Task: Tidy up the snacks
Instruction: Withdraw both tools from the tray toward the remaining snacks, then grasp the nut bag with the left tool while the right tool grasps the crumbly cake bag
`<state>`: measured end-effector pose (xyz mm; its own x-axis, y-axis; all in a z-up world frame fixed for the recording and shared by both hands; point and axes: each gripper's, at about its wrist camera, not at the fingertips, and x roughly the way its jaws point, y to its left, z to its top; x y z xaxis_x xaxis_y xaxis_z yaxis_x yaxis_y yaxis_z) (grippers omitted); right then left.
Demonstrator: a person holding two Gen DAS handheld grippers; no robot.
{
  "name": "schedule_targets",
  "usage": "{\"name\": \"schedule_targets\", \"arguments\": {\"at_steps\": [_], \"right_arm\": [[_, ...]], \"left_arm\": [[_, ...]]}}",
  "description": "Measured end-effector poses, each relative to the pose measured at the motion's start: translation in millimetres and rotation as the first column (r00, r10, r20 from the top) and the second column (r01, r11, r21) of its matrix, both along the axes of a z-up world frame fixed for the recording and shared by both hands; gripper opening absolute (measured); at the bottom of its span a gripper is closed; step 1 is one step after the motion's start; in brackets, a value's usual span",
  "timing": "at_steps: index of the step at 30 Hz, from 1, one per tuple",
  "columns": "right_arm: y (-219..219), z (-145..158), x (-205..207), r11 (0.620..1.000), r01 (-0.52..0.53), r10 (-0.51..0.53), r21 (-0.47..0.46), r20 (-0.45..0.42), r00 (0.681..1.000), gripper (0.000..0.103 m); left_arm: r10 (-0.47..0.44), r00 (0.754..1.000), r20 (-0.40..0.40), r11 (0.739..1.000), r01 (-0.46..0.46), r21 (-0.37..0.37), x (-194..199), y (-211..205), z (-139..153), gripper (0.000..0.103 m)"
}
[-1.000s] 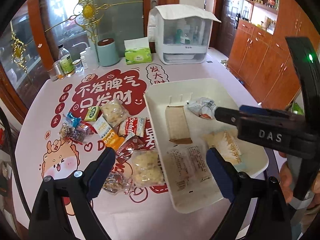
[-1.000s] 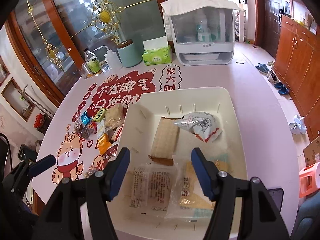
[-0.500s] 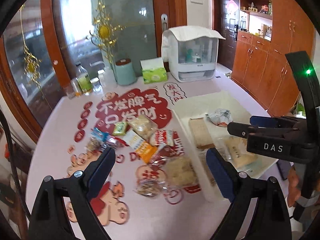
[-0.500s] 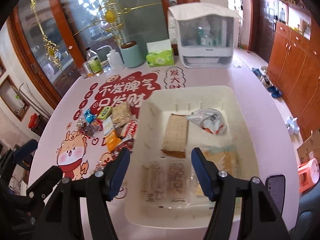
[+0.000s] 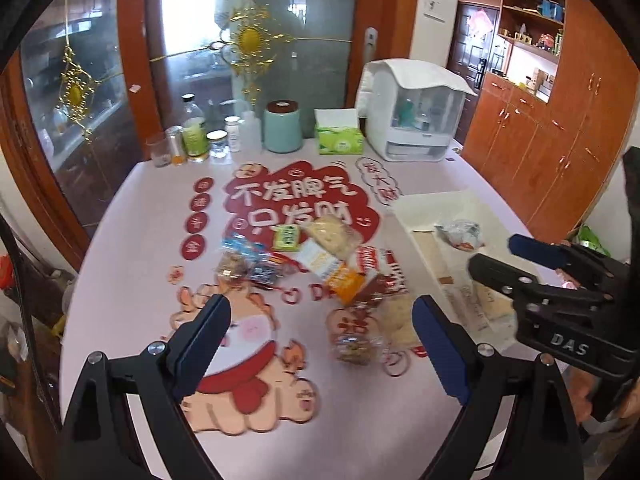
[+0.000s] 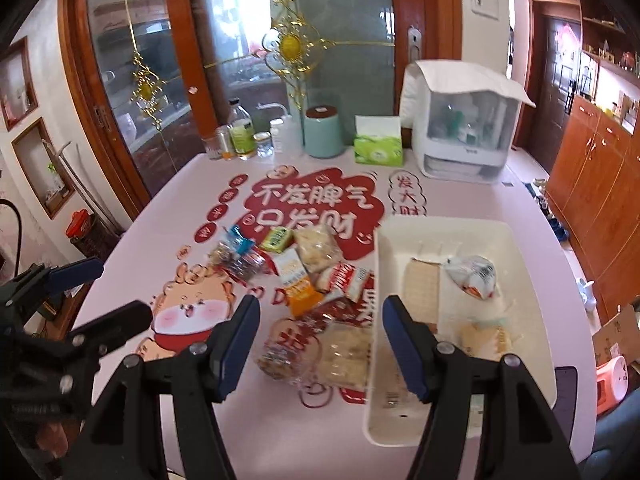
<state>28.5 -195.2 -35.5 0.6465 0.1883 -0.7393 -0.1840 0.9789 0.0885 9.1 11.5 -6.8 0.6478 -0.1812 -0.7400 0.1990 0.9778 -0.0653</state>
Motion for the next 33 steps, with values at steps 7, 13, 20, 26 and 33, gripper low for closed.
{"name": "schedule_targets", "arguments": {"at_steps": [7,13,20,26,33], "right_arm": [[41.3,9.6,-1.3,1.000,-0.006,0.007,-0.014,0.021,1.000,0.064],[62.0,16.3,10.7,1.000,0.005,-0.005,0.025,0.004,1.000,0.065],[69.4,26.7,31.6,0.998,0.057,-0.057,-0.006,-0.013,0.998,0.065],[80.0,38.2,64.3,0.995,0.050,-0.053,-0.084,-0.033,0.998,0.065],[78.4,22.7,127.5,0.993,0.031,-0.043,-0.113,-0.102,0.994,0.065]], "left_arm": [[-0.007,0.998,0.058,0.998,0.003,0.065,8.6,51.1,13.4,0.092],[-0.007,0.996,0.089,0.994,-0.003,0.108,33.4,95.7,31.4,0.092],[-0.009,0.995,0.098,0.993,-0.002,0.118,72.9,133.4,37.8,0.092],[-0.033,0.998,0.061,0.991,0.024,0.132,114.4,140.1,24.8,0.092],[-0.057,0.995,-0.076,0.989,0.067,0.132,178.0,123.1,-30.3,0.092]]}}
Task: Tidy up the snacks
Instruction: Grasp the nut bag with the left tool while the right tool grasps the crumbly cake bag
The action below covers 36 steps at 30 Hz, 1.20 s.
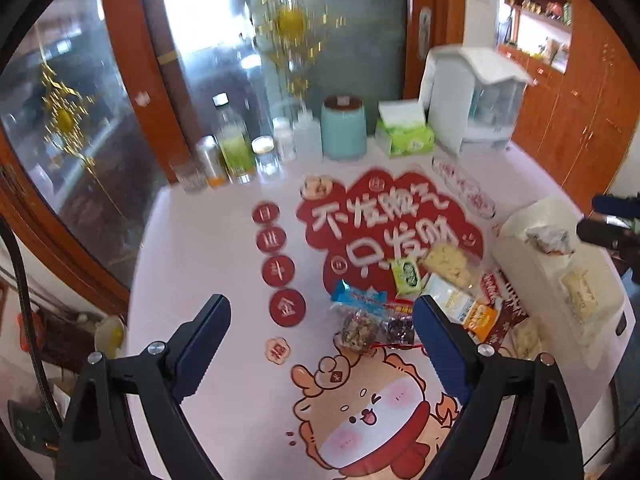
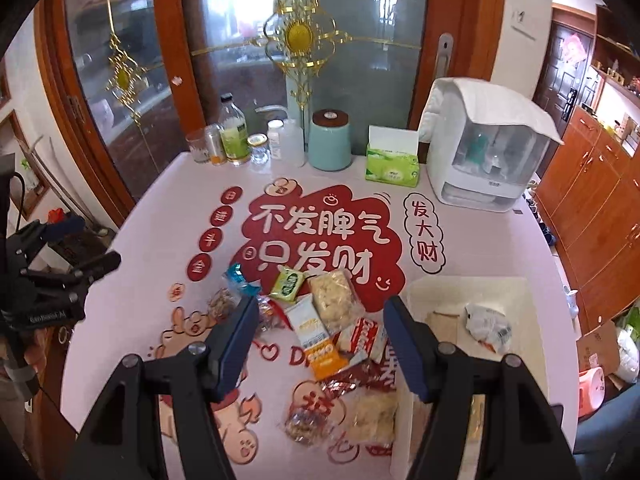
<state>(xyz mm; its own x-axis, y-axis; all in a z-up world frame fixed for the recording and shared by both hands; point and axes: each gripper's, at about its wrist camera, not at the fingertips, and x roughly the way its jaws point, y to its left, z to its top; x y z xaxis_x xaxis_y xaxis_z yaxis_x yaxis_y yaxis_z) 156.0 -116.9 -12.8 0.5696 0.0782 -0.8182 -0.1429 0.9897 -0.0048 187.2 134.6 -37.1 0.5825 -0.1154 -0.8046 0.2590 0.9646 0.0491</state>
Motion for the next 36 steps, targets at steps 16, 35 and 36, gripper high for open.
{"name": "schedule_targets", "arguments": {"at_steps": [16,35,36], "right_arm": [[-2.4,-165.6,128.4,0.999,-0.041,0.036,-0.007,-0.323,0.946,0.065],[3.1,-247.8,153.6,0.998,-0.057,0.048,-0.008,-0.437,0.898,0.057],[3.3,-247.8,152.9,0.998,-0.056,0.046,-0.010,-0.435,0.899,0.057]], "left_arm": [[-0.015,0.944,-0.329,0.999,0.029,0.039,67.8,-35.2,-167.0,0.092],[0.005,0.910,-0.415,0.998,-0.029,-0.050,93.0,-38.2,-205.9,0.047],[-0.001,0.910,-0.415,0.998,-0.027,-0.061,92.6,-37.9,-204.9,0.045]]}}
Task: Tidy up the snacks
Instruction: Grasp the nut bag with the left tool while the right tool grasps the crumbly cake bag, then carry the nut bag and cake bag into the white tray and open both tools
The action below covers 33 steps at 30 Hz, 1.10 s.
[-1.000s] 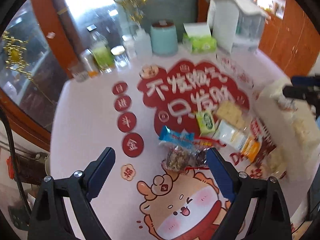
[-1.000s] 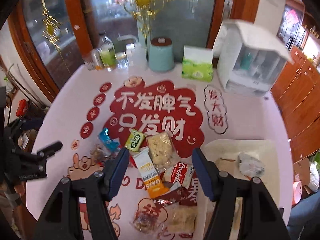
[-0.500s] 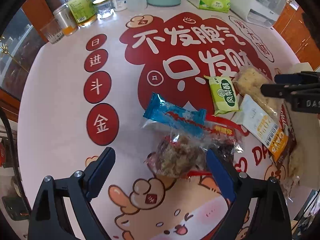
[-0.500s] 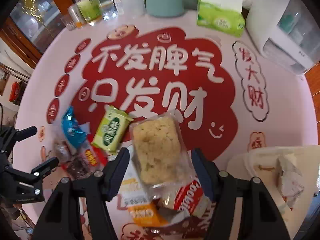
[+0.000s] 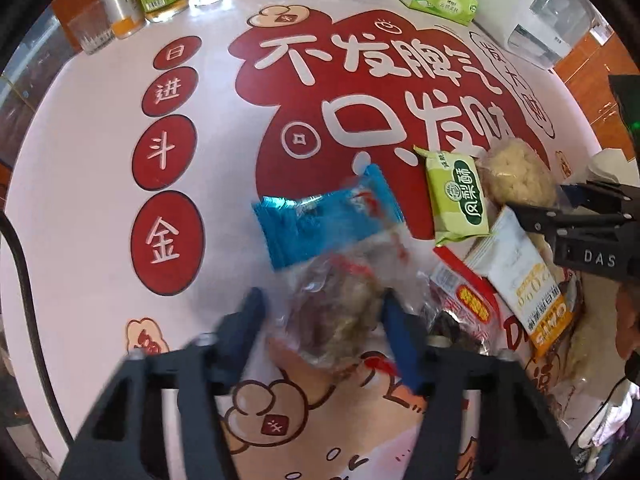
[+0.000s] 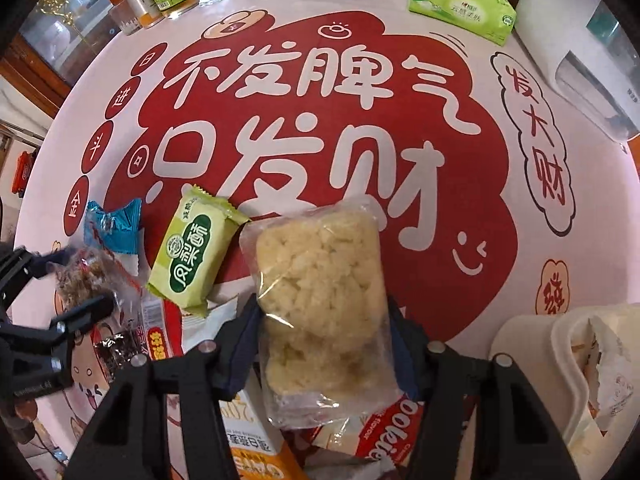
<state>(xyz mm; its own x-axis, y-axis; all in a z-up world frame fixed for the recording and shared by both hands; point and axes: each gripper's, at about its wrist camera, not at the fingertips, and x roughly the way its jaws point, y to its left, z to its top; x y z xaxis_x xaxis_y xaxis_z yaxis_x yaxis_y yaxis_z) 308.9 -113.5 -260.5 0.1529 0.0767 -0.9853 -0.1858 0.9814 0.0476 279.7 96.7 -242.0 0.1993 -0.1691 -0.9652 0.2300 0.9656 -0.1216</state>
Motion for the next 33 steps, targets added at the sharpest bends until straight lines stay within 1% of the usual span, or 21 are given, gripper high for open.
{"name": "schedule_targets", "arguments": {"at_steps": [1,3,7,10,14,16,19,20,22,24,27,30,33], "right_arm": [[0.6,-0.1,-2.1,1.000,-0.001,0.001,0.000,0.000,1.000,0.057],[4.3,1.0,-7.8,1.000,-0.008,0.008,-0.008,0.009,1.000,0.056],[8.8,10.6,-20.9,1.000,-0.020,0.021,-0.021,0.045,0.999,0.056],[7.1,30.5,-33.5,1.000,0.002,-0.003,0.002,0.088,0.996,0.056],[-2.7,67.5,-52.4,0.997,0.041,-0.051,0.069,0.148,0.988,0.056],[-2.0,86.8,-74.6,0.994,0.043,-0.061,0.099,0.181,0.982,0.056],[2.7,109.8,-117.2,0.990,0.038,-0.067,0.139,0.211,0.975,0.056],[-4.6,116.2,-108.6,0.988,0.037,-0.068,0.150,0.213,0.975,0.056],[-2.2,124.1,-130.3,0.986,0.034,-0.070,0.163,0.219,0.973,0.056],[-0.7,132.0,-154.3,0.986,0.036,-0.073,0.163,0.225,0.972,0.056],[-2.0,143.1,-191.1,0.986,0.055,-0.093,0.158,0.245,0.965,0.056],[-10.4,152.9,-221.7,0.982,0.091,-0.132,0.164,0.262,0.956,0.056],[-22.5,160.4,-247.7,0.976,0.139,-0.182,0.169,0.274,0.944,0.056]], "left_arm": [[0.003,1.000,-0.007,1.000,-0.003,-0.018,-1.1,1.3,0.7,0.044],[0.011,1.000,-0.007,1.000,-0.011,-0.025,-4.4,2.4,1.6,0.043],[0.013,0.999,0.035,1.000,-0.013,-0.013,-22.1,4.2,13.7,0.042],[0.044,0.998,0.054,0.998,-0.041,-0.042,-40.3,11.9,28.6,0.042],[0.094,0.990,0.105,0.994,-0.087,-0.070,-73.5,21.1,56.3,0.042],[0.113,0.986,0.120,0.991,-0.103,-0.090,-92.0,24.5,69.4,0.042],[0.116,0.979,0.169,0.992,-0.105,-0.075,-118.4,23.4,89.1,0.042],[0.116,0.974,0.194,0.992,-0.102,-0.076,-126.9,23.3,96.7,0.042],[0.114,0.965,0.235,0.991,-0.092,-0.099,-143.7,19.4,112.7,0.042],[0.109,0.962,0.250,0.990,-0.082,-0.117,-151.8,13.7,121.4,0.042],[0.079,0.955,0.286,0.988,-0.037,-0.149,-167.0,-1.9,138.9,0.042],[0.029,0.945,0.327,0.983,0.032,-0.182,-183.2,-20.1,154.9,0.042],[-0.035,0.924,0.380,0.971,0.121,-0.204,-199.2,-42.4,169.0,0.042]]}}
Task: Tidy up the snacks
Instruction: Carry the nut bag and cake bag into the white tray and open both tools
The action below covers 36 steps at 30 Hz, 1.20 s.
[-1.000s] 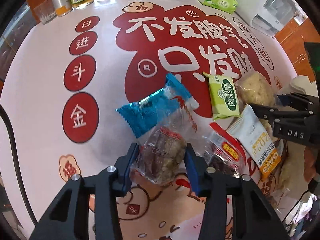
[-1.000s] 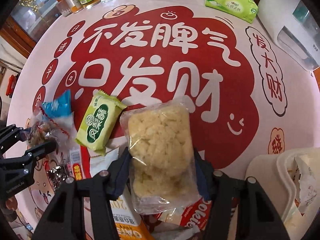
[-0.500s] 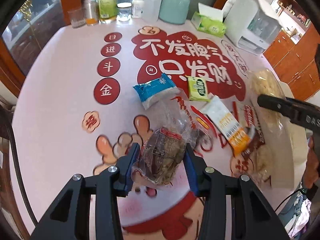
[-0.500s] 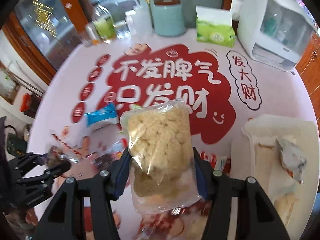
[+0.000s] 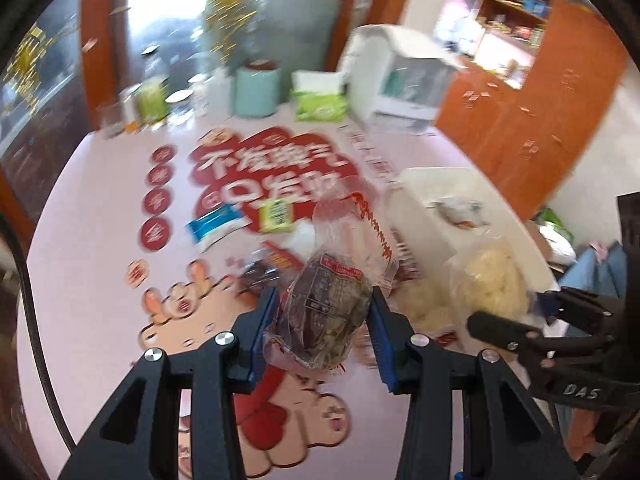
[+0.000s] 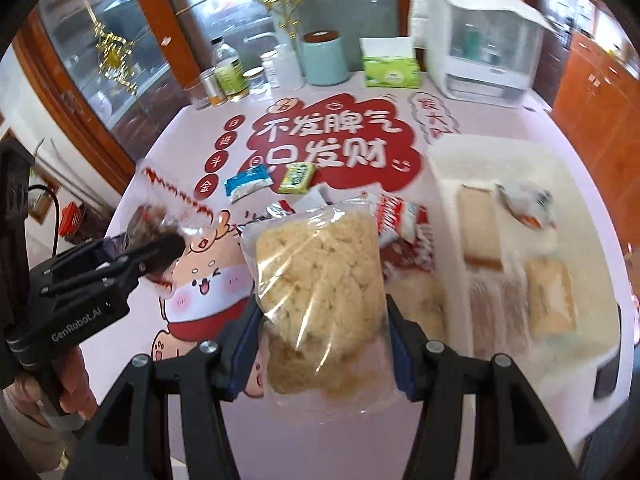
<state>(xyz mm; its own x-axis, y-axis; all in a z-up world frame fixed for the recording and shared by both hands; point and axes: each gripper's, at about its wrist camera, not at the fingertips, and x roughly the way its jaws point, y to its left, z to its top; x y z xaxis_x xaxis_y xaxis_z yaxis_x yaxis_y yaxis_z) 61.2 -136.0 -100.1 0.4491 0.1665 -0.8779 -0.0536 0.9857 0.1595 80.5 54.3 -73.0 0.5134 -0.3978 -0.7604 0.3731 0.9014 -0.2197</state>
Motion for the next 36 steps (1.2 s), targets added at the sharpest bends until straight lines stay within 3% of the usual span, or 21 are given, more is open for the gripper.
{"name": "schedule_targets", "arguments": {"at_steps": [8,15,24,36], "right_arm": [[-45.5,13.4,-40.5,0.989,0.145,-0.144,-0.014,0.042,0.989,0.056],[-91.8,26.4,-47.4,0.976,0.211,-0.215,0.053,0.084,0.973,0.056],[-156.8,39.0,-42.7,0.971,0.236,-0.240,0.048,0.153,0.959,0.057],[-233.4,18.7,-18.3,0.974,0.225,-0.221,-0.026,0.116,0.968,0.057]], "left_arm": [[-0.112,0.993,0.033,0.993,0.113,-0.025,-19.2,-51.3,15.3,0.042],[-0.156,0.986,0.063,0.988,0.156,-0.002,-26.3,-92.4,25.5,0.043],[-0.129,0.989,0.072,0.992,0.129,0.009,-19.6,-160.3,32.7,0.043],[-0.074,0.997,0.029,0.995,0.071,0.075,22.1,-262.3,10.1,0.043]]}}
